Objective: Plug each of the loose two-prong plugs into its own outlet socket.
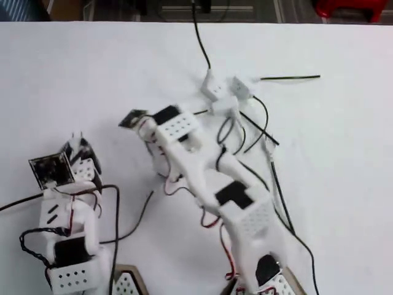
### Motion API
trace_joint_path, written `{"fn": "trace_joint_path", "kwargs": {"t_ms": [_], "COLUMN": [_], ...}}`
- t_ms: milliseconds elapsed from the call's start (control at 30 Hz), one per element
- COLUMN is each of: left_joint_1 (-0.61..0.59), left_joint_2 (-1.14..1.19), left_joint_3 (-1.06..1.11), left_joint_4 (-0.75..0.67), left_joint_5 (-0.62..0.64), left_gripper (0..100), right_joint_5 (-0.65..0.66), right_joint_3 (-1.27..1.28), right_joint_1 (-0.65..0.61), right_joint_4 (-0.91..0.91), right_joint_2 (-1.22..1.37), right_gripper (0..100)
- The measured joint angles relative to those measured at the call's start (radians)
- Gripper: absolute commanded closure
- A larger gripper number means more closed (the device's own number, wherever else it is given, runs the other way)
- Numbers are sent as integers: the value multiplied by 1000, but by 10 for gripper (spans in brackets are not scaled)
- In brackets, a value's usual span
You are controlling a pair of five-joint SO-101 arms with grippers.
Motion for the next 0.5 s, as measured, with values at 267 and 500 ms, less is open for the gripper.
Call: {"fn": "trace_joint_path", "kwargs": {"t_ms": [267, 500], "left_joint_1": [-40, -40], "left_joint_2": [0, 0], "left_joint_3": [0, 0], "left_joint_4": [0, 0], "left_joint_5": [0, 0], "left_gripper": [976, 976], "right_joint_5": [-2, -2], "right_joint_3": [-313, -644], "right_joint_1": [-28, -29], "right_joint_4": [60, 193], "right_joint_2": [173, 290], "right_gripper": [980, 979]}}
